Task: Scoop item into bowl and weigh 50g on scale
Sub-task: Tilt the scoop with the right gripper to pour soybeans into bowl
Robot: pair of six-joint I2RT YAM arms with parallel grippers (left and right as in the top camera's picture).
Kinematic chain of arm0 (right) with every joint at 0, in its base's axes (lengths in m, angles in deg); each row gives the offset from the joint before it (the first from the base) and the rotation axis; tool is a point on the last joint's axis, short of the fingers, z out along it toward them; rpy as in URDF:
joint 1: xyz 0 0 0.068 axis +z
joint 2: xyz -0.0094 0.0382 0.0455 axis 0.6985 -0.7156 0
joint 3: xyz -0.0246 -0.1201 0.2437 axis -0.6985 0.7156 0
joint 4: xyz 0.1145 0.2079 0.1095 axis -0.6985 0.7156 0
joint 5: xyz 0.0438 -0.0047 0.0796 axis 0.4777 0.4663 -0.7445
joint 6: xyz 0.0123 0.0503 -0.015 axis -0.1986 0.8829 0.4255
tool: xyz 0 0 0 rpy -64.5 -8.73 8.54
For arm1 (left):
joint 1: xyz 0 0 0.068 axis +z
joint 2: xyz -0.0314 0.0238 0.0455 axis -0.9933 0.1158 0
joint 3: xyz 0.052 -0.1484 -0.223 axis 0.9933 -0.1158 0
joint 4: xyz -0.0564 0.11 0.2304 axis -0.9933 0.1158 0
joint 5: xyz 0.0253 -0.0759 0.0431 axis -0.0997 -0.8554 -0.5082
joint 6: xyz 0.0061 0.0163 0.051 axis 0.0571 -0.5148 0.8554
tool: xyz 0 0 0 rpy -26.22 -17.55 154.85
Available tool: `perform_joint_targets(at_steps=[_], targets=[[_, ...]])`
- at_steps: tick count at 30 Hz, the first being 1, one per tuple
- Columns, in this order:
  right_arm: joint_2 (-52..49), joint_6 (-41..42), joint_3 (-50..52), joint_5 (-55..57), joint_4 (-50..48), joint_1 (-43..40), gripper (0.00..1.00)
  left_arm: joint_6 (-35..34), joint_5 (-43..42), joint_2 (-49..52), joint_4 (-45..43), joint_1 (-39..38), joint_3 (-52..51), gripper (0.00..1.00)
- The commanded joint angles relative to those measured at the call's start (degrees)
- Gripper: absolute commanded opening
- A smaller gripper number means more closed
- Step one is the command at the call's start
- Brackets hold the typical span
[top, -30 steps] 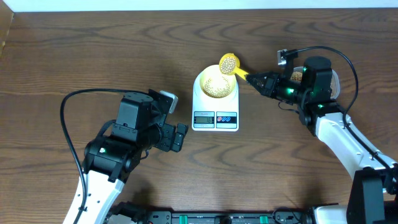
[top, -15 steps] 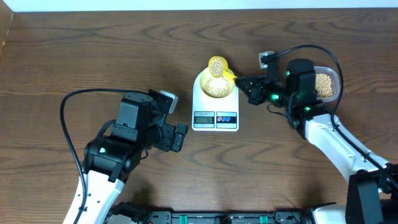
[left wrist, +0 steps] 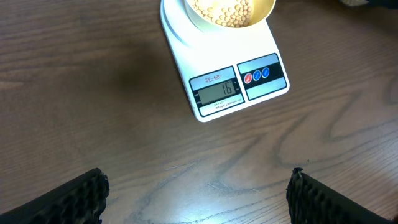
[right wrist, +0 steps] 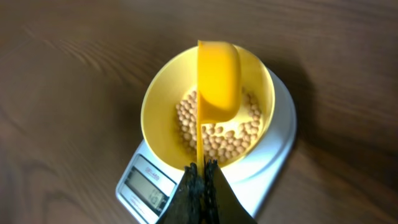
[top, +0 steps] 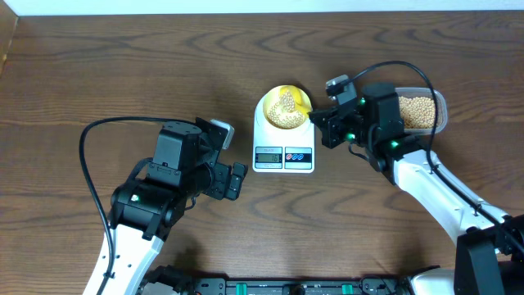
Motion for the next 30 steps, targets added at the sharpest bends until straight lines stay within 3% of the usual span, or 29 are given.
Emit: perform_joint_targets(at_steps=[1,7,14,30], targets=[[2.49,-8.61,-3.98,7.85,2.67,2.12,0.01,0.11,0.61,-0.04,-0.09,-0.17,-0.28,0.94],[3.37,-13.33,-4.87,10.75,4.83,4.31,0.01,0.11,0.61,-0.04,-0.09,-0.17,-0.28,0.94],[3.37,-21.55,-4.94,21.68,4.83,7.96,0.01,0.11,0.61,-0.04,-0.09,-0.17,-0.28,0.93],[6.03,-23.04,-5.38,21.86,2.62,9.99,0.01,0.11,0.61,-0.04,-0.09,-0.17,-0.28,0.94]])
